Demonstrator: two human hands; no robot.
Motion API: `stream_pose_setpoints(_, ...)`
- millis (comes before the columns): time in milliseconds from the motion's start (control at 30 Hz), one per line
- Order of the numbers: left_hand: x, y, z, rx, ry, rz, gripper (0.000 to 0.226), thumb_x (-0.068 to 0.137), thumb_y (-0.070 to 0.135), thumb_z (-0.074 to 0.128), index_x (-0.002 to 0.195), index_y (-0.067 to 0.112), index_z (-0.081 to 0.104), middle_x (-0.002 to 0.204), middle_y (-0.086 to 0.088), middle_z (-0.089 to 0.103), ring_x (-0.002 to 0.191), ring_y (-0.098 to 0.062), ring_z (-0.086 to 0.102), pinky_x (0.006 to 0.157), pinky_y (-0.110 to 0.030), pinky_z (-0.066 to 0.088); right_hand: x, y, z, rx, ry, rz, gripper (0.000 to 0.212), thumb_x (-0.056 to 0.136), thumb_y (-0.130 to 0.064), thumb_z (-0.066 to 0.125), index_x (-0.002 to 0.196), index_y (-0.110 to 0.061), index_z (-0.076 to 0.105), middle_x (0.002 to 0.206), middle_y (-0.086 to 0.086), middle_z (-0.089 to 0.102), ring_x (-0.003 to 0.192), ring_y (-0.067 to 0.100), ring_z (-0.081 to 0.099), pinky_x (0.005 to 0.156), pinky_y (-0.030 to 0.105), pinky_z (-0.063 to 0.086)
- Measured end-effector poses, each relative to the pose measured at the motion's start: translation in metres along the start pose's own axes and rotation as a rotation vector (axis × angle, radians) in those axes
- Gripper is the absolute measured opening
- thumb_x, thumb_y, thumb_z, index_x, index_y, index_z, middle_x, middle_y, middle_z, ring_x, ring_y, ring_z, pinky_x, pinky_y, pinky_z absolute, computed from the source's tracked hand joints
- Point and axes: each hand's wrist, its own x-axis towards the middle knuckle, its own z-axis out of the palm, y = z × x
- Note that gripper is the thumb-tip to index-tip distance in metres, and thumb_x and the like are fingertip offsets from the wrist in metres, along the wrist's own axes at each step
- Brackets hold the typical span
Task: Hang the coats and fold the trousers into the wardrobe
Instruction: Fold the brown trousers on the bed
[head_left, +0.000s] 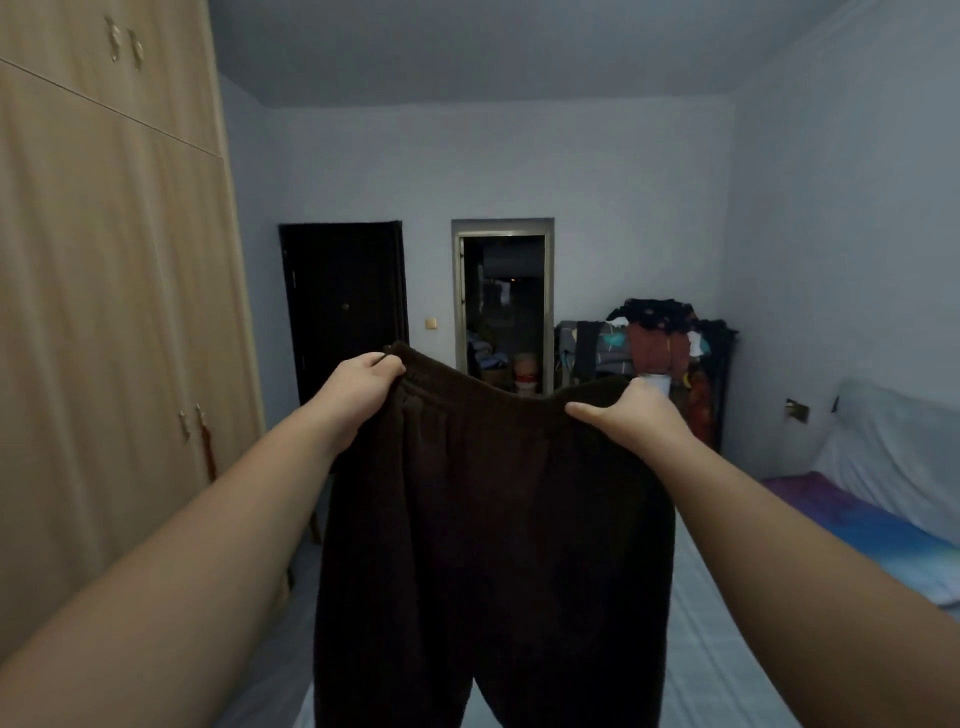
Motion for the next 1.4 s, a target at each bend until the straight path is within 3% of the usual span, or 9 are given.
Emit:
stream_pose_setpoints(100,0.000,-0.001,-0.001,-0.026,-0.067,-0.152,0.028,0.090,0.034,0.057,0.102,0.014,0.073,0.099,-0.014,0.075,0.094,-0.031,0.070,0.082,-0.038,0.056,-0.001,0.001,-0.003,-0.032,0.103,0.010,0.074,0.069,-0.081,0.066,0.090,-0.011,0.056,0.083,0.003,0.065,0.072,0.023,0.064,0.064,0.038,0.057)
stream_pose_setpoints(267,0.000,-0.005,0.020,-0.152,-0.185,-0.373,0.036,0.093,0.038,0.057,0.104,0.005,0.067,0.091,-0.017,0.074,0.085,-0.031,0.068,0.071,-0.035,0.052,0.010,-0.007,0.011,0.143,0.025,0.057,0.034,0.084,-0.044,0.067,0.098,-0.014,0.067,0.086,0.004,0.067,0.078,0.024,0.064,0.069,0.035,0.054)
stream_pose_setpoints(567,0.005,-0.016,0.063,-0.244,-0.298,-0.202,0.024,0.105,0.020,0.047,0.123,0.010,0.059,0.112,-0.015,0.070,0.100,-0.027,0.069,0.075,-0.038,0.058,0.002,-0.010,0.034,0.935,-0.548,0.281,0.037,0.088,-0.032,0.067,0.117,-0.009,0.065,0.108,0.016,0.073,0.101,0.034,0.069,0.096,0.050,0.053)
stream_pose_setpoints(667,0.006,-0.028,0.072,-0.247,-0.214,-0.153,0.023,0.105,0.017,0.046,0.125,0.011,0.055,0.114,-0.016,0.066,0.103,-0.030,0.067,0.087,-0.048,0.057,-0.005,-0.010,0.042,1.158,-0.476,0.295,0.024,0.096,-0.016,0.059,0.118,-0.005,0.060,0.110,0.018,0.069,0.101,0.035,0.067,0.082,0.051,0.056)
stream_pose_setpoints(767,-0.004,-0.047,0.091,-0.234,-0.226,-0.075,0.023,0.104,0.016,0.048,0.126,0.019,0.052,0.117,-0.011,0.065,0.105,-0.027,0.067,0.084,-0.047,0.059,-0.023,-0.010,0.066,1.325,-0.444,0.237,0.017,0.101,-0.011,0.054,0.115,-0.007,0.061,0.108,0.018,0.071,0.097,0.032,0.070,0.071,0.047,0.058)
stream_pose_setpoints(900,-0.011,-0.081,0.117,0.029,-0.188,0.103,0.022,0.101,0.023,0.052,0.121,0.032,0.053,0.113,0.004,0.066,0.106,-0.016,0.064,0.096,-0.048,0.054,-0.052,-0.004,0.098,1.326,-0.439,0.121,0.015,0.101,-0.011,0.054,0.114,-0.010,0.062,0.114,0.016,0.070,0.099,0.028,0.072,0.078,0.041,0.059)
stream_pose_setpoints(1000,-0.015,-0.094,0.123,0.051,-0.236,0.080,0.024,0.099,0.026,0.057,0.120,0.034,0.048,0.111,0.004,0.064,0.103,-0.015,0.065,0.092,-0.046,0.056,-0.060,0.005,0.107,1.332,-0.502,0.058,0.019,0.100,-0.010,0.055,0.117,-0.009,0.062,0.116,0.017,0.071,0.104,0.028,0.072,0.087,0.043,0.058)
stream_pose_setpoints(1200,-0.013,-0.107,0.129,0.106,-0.355,0.122,0.078,0.074,0.027,0.086,0.129,0.036,0.031,0.122,0.005,0.054,0.109,-0.011,0.059,0.087,-0.029,0.054,-0.058,0.011,0.103,1.179,-0.620,-0.059,0.020,0.095,-0.012,0.064,0.115,-0.007,0.065,0.113,0.015,0.072,0.106,0.030,0.071,0.094,0.046,0.056)
stream_pose_setpoints(1400,-0.008,-0.113,0.133,0.082,-0.227,0.247,0.044,0.082,0.019,0.080,0.113,0.030,0.051,0.104,0.006,0.065,0.094,-0.002,0.064,0.076,-0.019,0.049,-0.053,0.018,0.087,0.970,-0.773,-0.151,0.034,0.093,0.002,0.053,0.113,-0.016,0.072,0.116,0.003,0.073,0.112,0.018,0.069,0.092,0.045,0.057)
